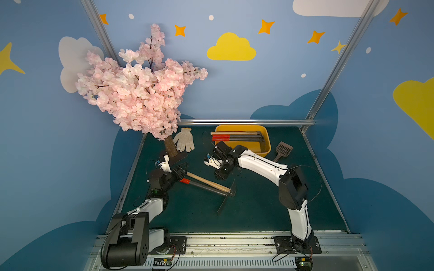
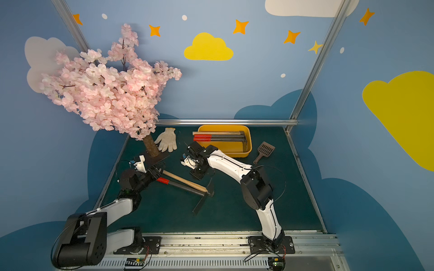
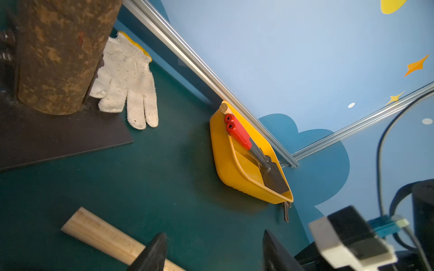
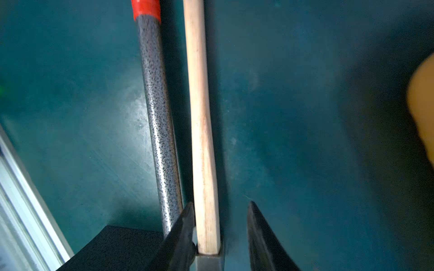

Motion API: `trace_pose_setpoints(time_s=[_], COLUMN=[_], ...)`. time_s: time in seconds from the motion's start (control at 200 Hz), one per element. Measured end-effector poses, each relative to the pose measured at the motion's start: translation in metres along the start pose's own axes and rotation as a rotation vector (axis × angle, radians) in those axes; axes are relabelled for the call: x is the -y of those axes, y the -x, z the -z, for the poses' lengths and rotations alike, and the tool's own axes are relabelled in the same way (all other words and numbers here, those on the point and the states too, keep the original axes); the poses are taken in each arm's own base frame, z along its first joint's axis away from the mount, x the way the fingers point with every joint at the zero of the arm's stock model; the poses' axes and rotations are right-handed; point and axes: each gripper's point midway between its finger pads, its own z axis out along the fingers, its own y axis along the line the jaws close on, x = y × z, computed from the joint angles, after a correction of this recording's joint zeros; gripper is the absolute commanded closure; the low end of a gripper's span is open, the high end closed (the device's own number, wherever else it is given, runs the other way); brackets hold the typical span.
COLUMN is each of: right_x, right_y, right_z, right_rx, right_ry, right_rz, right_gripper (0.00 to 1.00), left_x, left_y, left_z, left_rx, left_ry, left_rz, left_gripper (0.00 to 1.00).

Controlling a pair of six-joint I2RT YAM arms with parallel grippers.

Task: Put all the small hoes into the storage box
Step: Pick up the hoe from the center of the board.

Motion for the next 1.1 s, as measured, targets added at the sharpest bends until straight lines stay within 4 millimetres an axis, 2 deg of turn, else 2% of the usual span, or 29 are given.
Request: trace_pose_setpoints(time_s=[0.155,0.561,0.786,0.961,1.101], right_x=[-0.006,-0.007,-0.007,-0.001,0.0], right_y=[-0.013,-0.022,-0.03,-0.029,-0.029], right_z=[-0.024,-0.045,-0.064,-0.066,-0.066], right_rx=[-0.084,-0.133,-0.183,-0.196,-0.195], right_ry=[-0.011,-0.003,-0.022,-0.082,-0.09], right_rz=[0.022,0.023,0.032,0.051,0.043], right_gripper=[0.61,0.6,0.61,0.7,0.83], left_x=[0.003,0.005,0.008,0.008,0.01], left_y=[0.003,0.005,0.009,0.01,0.011], left_z=[0.002,0.005,0.008,0.008,0.009], left_rx=[0.008,0.018,0.031,0.033,0.035], left_ry=[-0.022,-0.035,-0.042,-0.041,-0.043], left_rz=[0.015,0.015,0.007,0.005,0.002], left_gripper=[0.35,0.35,0.35,0.35,0.35])
